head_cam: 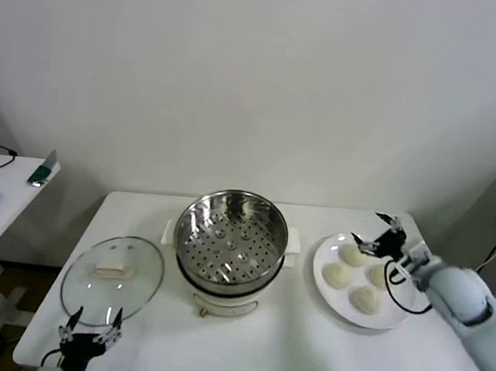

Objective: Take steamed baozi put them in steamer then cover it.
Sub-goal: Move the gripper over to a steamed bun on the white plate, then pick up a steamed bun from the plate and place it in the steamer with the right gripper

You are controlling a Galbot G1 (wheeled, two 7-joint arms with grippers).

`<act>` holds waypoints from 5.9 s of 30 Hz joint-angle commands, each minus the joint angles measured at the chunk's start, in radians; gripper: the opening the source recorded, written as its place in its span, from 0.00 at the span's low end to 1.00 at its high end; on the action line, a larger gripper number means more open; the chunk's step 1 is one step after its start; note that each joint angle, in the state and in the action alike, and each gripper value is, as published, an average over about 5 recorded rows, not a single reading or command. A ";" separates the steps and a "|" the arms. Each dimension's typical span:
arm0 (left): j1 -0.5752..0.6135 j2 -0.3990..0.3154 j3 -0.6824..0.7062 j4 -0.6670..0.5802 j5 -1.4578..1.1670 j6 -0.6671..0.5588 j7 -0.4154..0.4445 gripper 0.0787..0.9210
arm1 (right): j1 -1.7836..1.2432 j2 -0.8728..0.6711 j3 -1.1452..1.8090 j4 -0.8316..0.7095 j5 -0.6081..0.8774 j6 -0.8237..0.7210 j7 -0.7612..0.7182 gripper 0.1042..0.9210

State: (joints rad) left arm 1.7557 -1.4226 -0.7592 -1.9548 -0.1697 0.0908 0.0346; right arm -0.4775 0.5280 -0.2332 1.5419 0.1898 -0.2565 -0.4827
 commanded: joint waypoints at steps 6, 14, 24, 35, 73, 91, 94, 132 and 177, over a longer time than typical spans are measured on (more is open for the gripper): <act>0.001 0.002 -0.001 -0.001 0.000 -0.002 0.001 0.88 | 0.924 -0.025 -0.903 -0.360 -0.181 0.281 -0.554 0.88; -0.003 0.001 -0.004 -0.002 0.000 0.000 0.002 0.88 | 1.033 0.139 -1.112 -0.487 -0.131 0.359 -0.687 0.88; -0.016 -0.007 -0.015 -0.010 -0.002 0.011 0.011 0.88 | 0.878 0.270 -1.059 -0.618 -0.079 0.326 -0.688 0.88; -0.021 -0.018 -0.014 -0.004 0.003 0.014 0.015 0.88 | 0.711 0.372 -0.899 -0.795 -0.048 0.275 -0.620 0.88; -0.029 -0.024 -0.003 0.015 0.014 0.019 0.012 0.88 | 0.619 0.493 -0.805 -0.953 -0.153 0.258 -0.548 0.82; -0.035 -0.033 -0.004 0.018 0.020 0.028 0.008 0.88 | 0.669 0.481 -0.829 -0.911 -0.158 0.291 -0.565 0.70; -0.036 -0.033 -0.006 0.015 0.020 0.031 0.008 0.88 | 0.752 0.456 -0.895 -0.839 -0.120 0.303 -0.576 0.69; -0.043 -0.024 -0.005 -0.035 0.020 0.052 0.007 0.88 | 1.236 0.715 -1.240 -0.172 -0.271 0.795 -0.488 0.69; -0.052 -0.027 -0.012 -0.044 -0.001 0.044 0.003 0.88 | 0.975 0.953 -1.148 -0.652 -0.439 0.852 -0.422 0.77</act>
State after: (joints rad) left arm 1.7028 -1.4483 -0.7715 -1.9982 -0.1708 0.1348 0.0380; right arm 0.5082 1.4649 -1.3843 0.9154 -0.2466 0.5943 -0.9048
